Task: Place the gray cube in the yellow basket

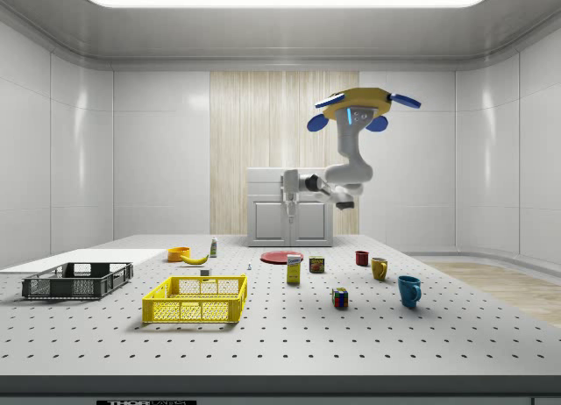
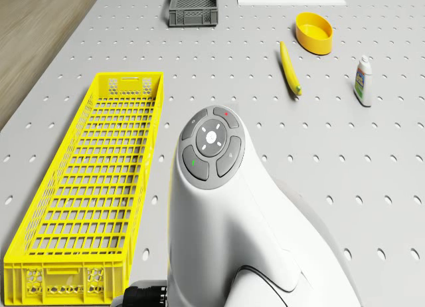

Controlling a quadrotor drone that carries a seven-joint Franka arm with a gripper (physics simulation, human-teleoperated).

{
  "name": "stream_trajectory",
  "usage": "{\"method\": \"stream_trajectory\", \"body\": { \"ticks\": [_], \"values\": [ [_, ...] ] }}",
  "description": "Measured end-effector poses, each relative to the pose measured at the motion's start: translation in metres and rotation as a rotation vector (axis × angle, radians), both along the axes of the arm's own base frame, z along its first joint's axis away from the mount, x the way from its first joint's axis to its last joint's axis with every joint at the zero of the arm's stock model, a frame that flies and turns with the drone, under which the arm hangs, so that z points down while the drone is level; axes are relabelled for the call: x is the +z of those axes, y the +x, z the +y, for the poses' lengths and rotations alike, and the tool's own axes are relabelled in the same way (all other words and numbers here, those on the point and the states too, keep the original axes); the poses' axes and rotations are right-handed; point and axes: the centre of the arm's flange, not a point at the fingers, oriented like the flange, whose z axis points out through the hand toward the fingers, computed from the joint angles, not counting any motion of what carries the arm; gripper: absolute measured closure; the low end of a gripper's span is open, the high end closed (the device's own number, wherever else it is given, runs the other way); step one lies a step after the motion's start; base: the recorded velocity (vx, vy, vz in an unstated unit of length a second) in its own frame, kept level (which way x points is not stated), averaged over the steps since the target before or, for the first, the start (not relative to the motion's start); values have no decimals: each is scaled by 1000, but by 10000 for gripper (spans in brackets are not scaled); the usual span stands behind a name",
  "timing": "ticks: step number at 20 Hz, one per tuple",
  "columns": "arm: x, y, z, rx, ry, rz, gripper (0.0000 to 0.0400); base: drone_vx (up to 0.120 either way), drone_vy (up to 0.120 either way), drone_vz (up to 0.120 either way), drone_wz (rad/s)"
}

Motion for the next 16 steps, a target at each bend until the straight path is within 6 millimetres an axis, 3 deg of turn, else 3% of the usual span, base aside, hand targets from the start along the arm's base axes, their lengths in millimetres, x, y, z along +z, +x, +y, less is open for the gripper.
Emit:
{"method": "stream_trajectory", "body": {
  "ticks": [2, 6, 16],
  "values": [
    [0, 0, 0, 0, 0, 0, 0, 120, -20, -120, 0],
    [0, 0, 0, 0, 0, 0, 0, 120, -120, -120, 0],
    [0, 0, 0, 0, 0, 0, 0, 120, 0, 0, 0]
  ]
}}
